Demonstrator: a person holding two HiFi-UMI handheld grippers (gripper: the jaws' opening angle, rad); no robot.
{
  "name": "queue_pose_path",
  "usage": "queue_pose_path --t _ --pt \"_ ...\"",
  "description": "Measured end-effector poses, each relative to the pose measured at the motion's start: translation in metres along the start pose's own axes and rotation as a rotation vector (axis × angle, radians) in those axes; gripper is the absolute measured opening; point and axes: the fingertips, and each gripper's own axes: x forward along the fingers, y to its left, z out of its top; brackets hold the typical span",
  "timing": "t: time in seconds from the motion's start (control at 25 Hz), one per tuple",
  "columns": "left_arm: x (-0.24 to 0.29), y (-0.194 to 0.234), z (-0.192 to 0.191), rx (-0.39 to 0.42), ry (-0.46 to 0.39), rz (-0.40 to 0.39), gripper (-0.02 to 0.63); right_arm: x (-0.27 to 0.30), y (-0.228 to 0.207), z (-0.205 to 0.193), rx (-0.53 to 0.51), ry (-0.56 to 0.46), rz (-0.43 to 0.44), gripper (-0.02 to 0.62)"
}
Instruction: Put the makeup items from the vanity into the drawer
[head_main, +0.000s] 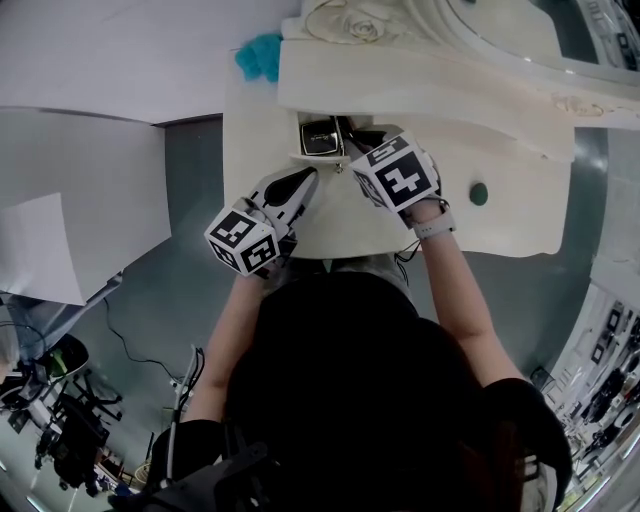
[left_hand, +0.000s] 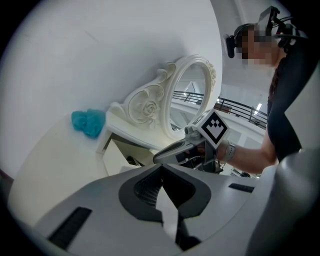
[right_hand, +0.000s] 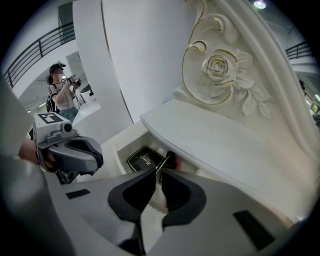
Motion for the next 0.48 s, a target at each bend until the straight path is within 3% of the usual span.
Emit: queue_pose_path --t 0.28,0.48 --pt "0.000 -0.005 -0.003 0.001 0.005 -0.008 0.014 -0.010 0.003 0.001 -0.015 -0.036 0.014 0.046" --pt "0.006 -0.011 -0.006 0.006 0.011 -0.011 0.014 -0.029 0.004 0.004 -0.054 -0.144 0.025 0.044"
